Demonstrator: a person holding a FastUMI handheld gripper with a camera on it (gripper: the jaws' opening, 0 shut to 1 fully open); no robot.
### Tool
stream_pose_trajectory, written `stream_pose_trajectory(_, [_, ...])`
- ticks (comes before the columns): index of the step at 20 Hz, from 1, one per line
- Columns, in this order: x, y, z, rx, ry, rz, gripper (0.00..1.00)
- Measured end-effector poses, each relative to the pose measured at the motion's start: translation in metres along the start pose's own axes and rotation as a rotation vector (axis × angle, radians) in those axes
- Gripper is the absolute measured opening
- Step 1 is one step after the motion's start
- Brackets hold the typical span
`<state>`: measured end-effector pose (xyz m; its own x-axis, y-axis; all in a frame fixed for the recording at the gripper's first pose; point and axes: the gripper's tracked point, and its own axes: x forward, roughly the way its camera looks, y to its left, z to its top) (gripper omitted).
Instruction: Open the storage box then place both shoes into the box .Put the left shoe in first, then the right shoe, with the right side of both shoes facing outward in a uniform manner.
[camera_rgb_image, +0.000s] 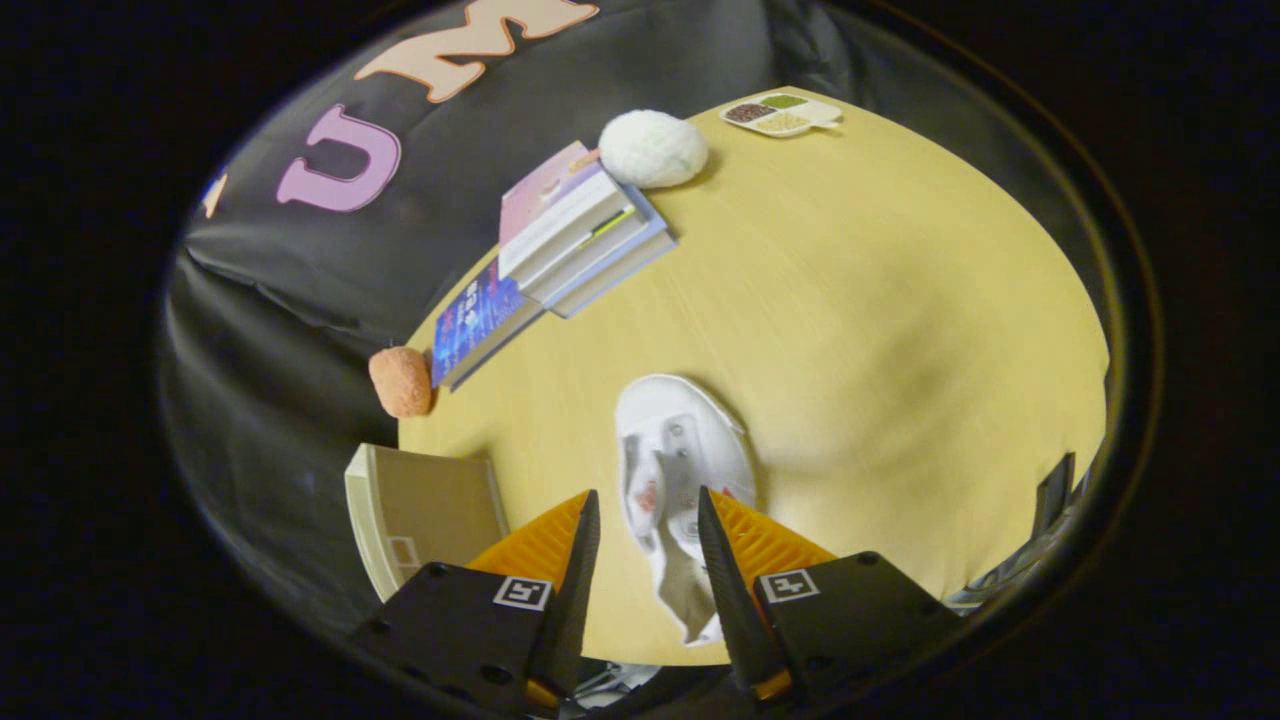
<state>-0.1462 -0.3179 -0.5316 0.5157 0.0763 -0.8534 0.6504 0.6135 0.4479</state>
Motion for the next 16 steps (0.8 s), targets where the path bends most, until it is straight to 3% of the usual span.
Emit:
stream_pose_trajectory(7, [0.012,-0.034,-0.038,-0.102,0.075,-0.08,0.61])
stream_pose_trajectory(12, [0.03,-0.036,-0.049,-0.158,0.097,-0.104,0.44])
stream_pose_trajectory(16, [0.038,-0.05,-0.05,-0.202,0.087,-0.172,0.31])
